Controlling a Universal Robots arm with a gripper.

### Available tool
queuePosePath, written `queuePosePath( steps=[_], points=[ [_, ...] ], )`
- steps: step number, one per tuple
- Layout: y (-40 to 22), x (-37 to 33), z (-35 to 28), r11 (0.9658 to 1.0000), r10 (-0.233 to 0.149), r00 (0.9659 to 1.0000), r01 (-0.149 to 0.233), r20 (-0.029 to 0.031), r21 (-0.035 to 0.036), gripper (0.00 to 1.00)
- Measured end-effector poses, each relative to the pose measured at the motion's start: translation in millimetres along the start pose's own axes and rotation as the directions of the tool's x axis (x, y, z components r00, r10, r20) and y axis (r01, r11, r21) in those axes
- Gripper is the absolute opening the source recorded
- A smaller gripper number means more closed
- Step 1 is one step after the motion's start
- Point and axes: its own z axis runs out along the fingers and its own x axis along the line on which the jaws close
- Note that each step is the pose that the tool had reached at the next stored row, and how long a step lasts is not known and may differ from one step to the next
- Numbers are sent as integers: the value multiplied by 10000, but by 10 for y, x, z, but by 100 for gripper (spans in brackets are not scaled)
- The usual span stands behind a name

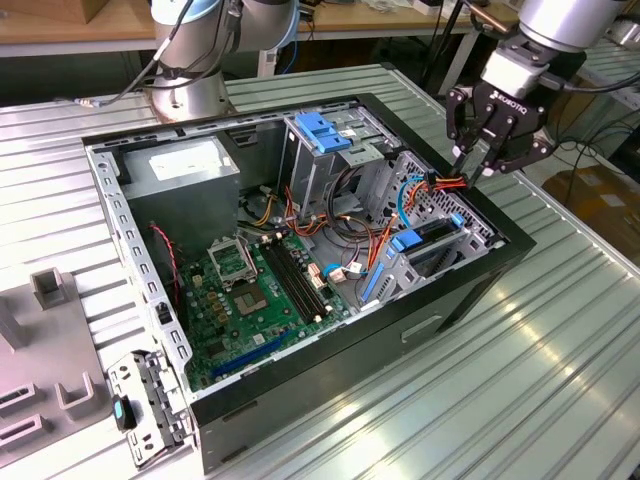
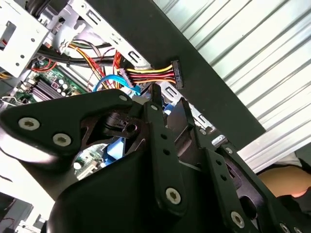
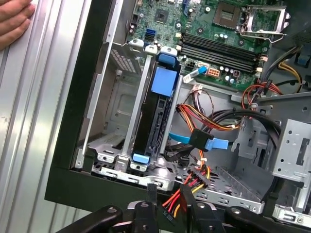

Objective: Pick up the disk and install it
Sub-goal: 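Insert the first disk wire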

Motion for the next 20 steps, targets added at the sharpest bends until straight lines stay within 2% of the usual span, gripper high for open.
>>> queuePosePath(
  steps=[3,7,10,11,12,14,15,16,17,18,19,20],
  points=[
    [-5,1,7,9988,-486,9988,486,13,6,33],
    [-13,3,26,9900,-1408,9900,1408,29,17,33],
    [-54,15,31,9856,-1689,9856,1689,34,21,33],
    [-98,25,33,9840,-1783,9840,1783,37,24,33],
    [-115,26,34,9821,-1883,9821,1883,39,25,33],
    [-125,27,36,9790,-2036,9790,2036,42,27,33],
    [-137,29,37,9762,-2167,9762,2167,44,29,33],
    [-146,30,39,9724,-2335,9723,2335,47,32,33],
    [-146,30,42,9667,-2559,9667,2559,51,35,33],
    [-147,30,49,9567,-2912,9567,2911,58,41,33],
    [-147,30,55,9487,-3160,9487,3160,62,46,33],
    [-147,30,60,9428,-3333,9428,3332,65,49,33]
  ],
)
